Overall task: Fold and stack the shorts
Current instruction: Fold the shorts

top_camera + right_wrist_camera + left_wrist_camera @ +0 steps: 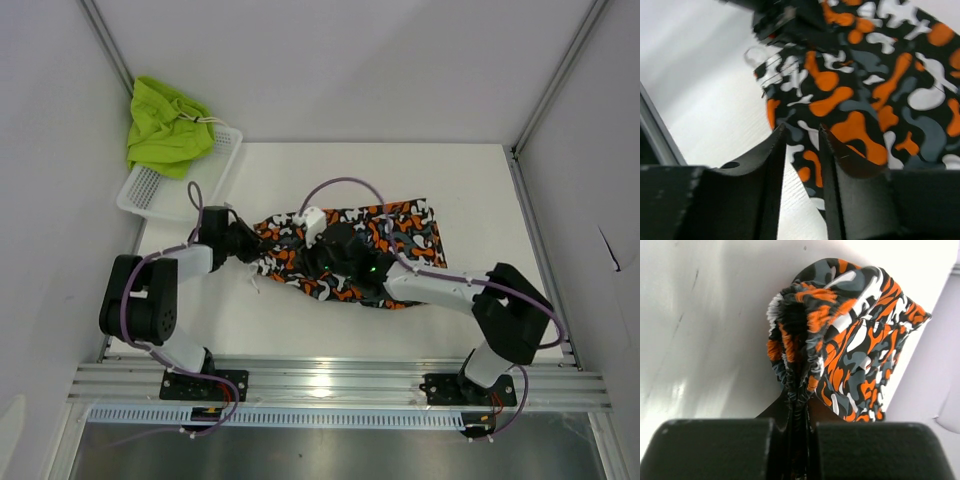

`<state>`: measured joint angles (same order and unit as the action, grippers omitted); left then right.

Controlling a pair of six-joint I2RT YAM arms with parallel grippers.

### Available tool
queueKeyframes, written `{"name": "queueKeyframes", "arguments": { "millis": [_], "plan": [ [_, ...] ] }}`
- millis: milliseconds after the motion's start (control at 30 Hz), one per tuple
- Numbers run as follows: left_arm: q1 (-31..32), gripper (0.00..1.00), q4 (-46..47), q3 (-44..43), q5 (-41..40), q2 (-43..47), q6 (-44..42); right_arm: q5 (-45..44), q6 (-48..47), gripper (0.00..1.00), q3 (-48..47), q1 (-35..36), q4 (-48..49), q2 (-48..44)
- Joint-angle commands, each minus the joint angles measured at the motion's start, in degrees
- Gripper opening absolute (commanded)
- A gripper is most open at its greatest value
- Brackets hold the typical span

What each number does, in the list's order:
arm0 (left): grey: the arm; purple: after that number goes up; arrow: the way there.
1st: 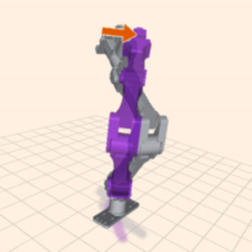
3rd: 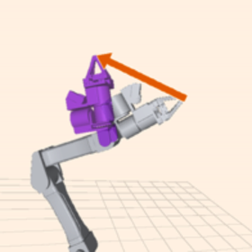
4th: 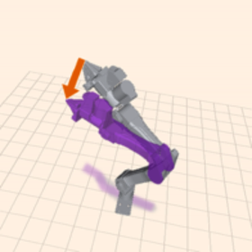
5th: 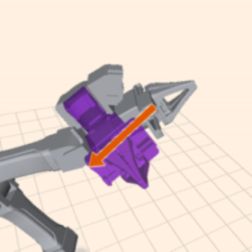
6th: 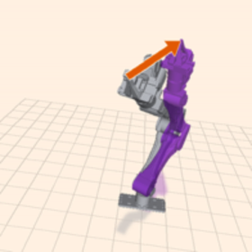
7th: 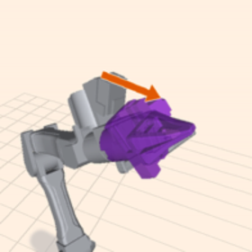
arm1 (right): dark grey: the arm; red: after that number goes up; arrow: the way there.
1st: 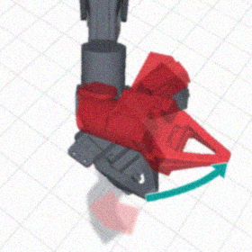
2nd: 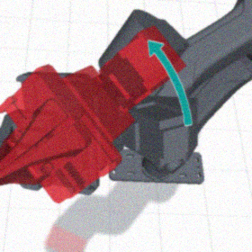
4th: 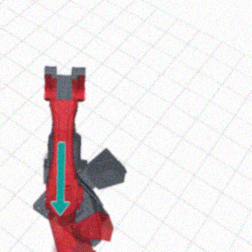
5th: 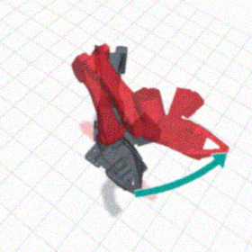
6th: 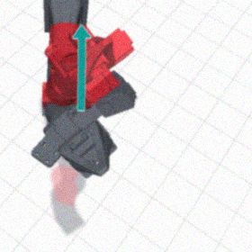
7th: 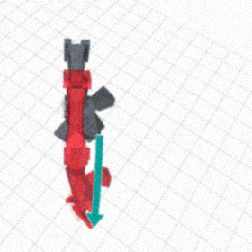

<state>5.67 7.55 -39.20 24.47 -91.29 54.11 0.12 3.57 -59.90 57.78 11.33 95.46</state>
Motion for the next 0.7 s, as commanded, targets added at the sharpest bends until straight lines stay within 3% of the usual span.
{"name": "queueKeyframes", "arguments": {
  "millis": [0, 67, 100, 200, 233, 267, 433, 500, 667],
  "plan": [
    [0.30, 0.00, -6.75, -4.55, -2.76, 3.39, -7.52, 4.80, 13.46, 0.33, 2.85, -4.51, 3.26, -4.83],
    [0.30, 0.00, -11.14, -5.53, -4.51, 4.36, -10.06, 4.63, 16.89, 0.23, 4.26, -7.93, 1.94, -5.54],
    [0.22, 0.00, -12.20, -7.19, -5.21, 4.80, -10.77, 4.97, 20.12, 0.13, 4.70, -9.08, 1.50, -5.90],
    [0.22, 0.00, -15.81, -9.13, -6.71, 6.47, -13.23, 6.12, 23.75, 0.07, 6.20, -12.33, -0.25, -6.16],
    [0.22, 0.00, -16.68, -9.49, -7.41, 7.08, -14.28, 6.47, 24.46, 0.08, 6.81, -13.73, -1.65, -6.42],
    [0.22, 0.00, -17.04, -9.84, -7.68, 7.35, -14.81, 6.82, 25.33, 0.16, 7.42, -14.62, -2.27, -6.86],
    [0.22, 0.00, -18.18, -10.19, -10.31, 7.53, -18.85, 4.89, 27.54, 0.25, 11.82, -21.82, -8.33, -14.67],
    [0.22, 0.00, -17.84, -10.11, -11.02, 7.44, -20.61, 4.71, 26.32, 0.28, 12.35, -26.91, -15.59, -16.79],
    [0.22, 0.00, -18.53, -11.42, -13.39, 7.00, -23.34, 4.62, 24.47, 0.34, 11.30, -35.62, -24.06, -17.06]
  ]
}}
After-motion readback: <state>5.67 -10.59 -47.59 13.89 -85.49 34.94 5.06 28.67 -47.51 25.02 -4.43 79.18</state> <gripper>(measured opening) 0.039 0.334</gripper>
